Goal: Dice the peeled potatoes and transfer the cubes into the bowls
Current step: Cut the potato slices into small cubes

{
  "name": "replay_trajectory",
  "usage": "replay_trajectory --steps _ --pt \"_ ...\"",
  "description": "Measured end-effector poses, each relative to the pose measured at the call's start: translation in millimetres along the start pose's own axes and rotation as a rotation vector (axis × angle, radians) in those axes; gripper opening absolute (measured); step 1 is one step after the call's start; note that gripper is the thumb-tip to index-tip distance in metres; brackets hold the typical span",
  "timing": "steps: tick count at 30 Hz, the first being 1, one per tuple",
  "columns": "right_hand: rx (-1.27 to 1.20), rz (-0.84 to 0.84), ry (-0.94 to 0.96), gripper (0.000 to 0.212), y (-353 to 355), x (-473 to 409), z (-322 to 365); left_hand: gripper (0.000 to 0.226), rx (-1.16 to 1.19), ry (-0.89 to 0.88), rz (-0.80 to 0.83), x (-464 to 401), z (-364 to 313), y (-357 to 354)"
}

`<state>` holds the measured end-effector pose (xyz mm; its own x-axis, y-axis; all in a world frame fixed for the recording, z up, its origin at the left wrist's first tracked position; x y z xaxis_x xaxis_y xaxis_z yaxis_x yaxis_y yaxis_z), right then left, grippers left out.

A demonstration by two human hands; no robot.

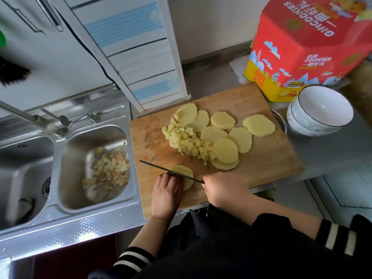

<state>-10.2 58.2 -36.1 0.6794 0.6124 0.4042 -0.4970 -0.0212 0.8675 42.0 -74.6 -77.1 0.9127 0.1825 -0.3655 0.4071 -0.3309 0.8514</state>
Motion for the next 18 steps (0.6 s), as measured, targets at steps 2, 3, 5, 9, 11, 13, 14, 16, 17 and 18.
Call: replay_trajectory --steps 2,3,5,9,11,13,14,16,17,18 --pt "0.002 0.010 -0.015 0.014 -0.3 -0.2 -0.9 0.018 -0.001 0.015 0.011 0.4 2.5 -1.5" --pt "0.003 0.017 -0.022 0.014 -0.7 -0.4 -1.4 0.019 -0.001 0.018 0.015 0.8 3.4 -2.0" --pt "0.003 0.029 -0.031 0.013 -1.2 -0.9 -1.7 0.021 0.001 0.018 0.017 0.9 3.3 -1.7" --pt "0.012 0.036 -0.020 0.013 0.7 0.1 0.7 0.025 0.015 0.031 0.034 0.2 3.8 -2.1" --pt "0.005 0.042 -0.016 0.013 0.8 0.6 0.5 0.026 0.019 0.035 0.047 0.1 4.2 -3.4" --pt "-0.004 0.052 -0.020 0.014 -0.2 0.2 -0.1 0.025 0.023 0.037 0.047 0.1 4.6 -3.9" --pt "-0.006 0.062 -0.024 0.016 -1.2 -0.3 -0.1 0.024 0.025 0.036 0.041 0.2 4.5 -3.6" --pt "-0.013 0.078 -0.037 0.023 -3.5 -2.7 -1.2 0.022 0.030 0.030 0.027 0.0 3.7 -2.5" --pt "-0.019 0.084 -0.047 0.027 -4.5 -3.9 -2.3 0.022 0.031 0.027 0.020 0.0 3.4 -1.8" --pt "-0.024 0.090 -0.057 0.027 -5.2 -4.8 -3.4 0.022 0.032 0.025 0.013 0.3 3.3 -1.4"
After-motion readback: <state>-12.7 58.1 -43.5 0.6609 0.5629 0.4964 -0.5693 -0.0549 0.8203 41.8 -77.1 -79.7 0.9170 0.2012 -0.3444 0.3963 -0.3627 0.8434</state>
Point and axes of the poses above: each hand's wrist, its own x-axis away from the middle knuckle, its own y-axis out of the back of the hand, z = x × y, the point moved 10 cm from there along -x, towards the middle knuckle, and after that the axes turned 5 degrees about -z, right-handed, at the moved point
